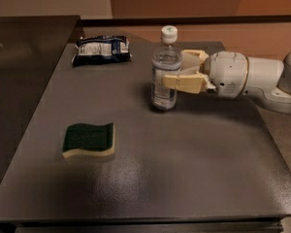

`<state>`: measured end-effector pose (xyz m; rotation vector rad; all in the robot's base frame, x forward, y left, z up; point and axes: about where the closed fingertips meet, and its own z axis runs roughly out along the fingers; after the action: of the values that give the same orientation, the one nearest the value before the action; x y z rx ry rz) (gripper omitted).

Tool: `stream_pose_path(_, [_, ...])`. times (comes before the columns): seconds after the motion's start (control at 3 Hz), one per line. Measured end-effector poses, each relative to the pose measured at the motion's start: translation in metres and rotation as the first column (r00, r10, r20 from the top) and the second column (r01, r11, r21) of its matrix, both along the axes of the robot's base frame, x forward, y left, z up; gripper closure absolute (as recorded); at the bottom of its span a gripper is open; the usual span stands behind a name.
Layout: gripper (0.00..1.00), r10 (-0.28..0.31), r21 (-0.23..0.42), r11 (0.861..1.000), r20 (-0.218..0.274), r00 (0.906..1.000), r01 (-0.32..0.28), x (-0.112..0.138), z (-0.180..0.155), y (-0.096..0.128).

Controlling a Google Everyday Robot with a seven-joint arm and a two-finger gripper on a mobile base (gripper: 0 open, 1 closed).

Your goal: Place blue plastic bottle upright

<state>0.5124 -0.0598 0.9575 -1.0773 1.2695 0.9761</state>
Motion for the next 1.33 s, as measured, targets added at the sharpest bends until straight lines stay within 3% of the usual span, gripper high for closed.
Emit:
stream_pose_path(0.67, [0.58, -0.008, 0.000, 1.000, -0.041, 0.9991, 0.008, 0.005, -0.024, -0.006])
stream_pose_path(1.33, [0.13, 0.001, -0.001, 1.000, -0.037, 0.9993, -0.001, 0.003, -0.021, -0.001])
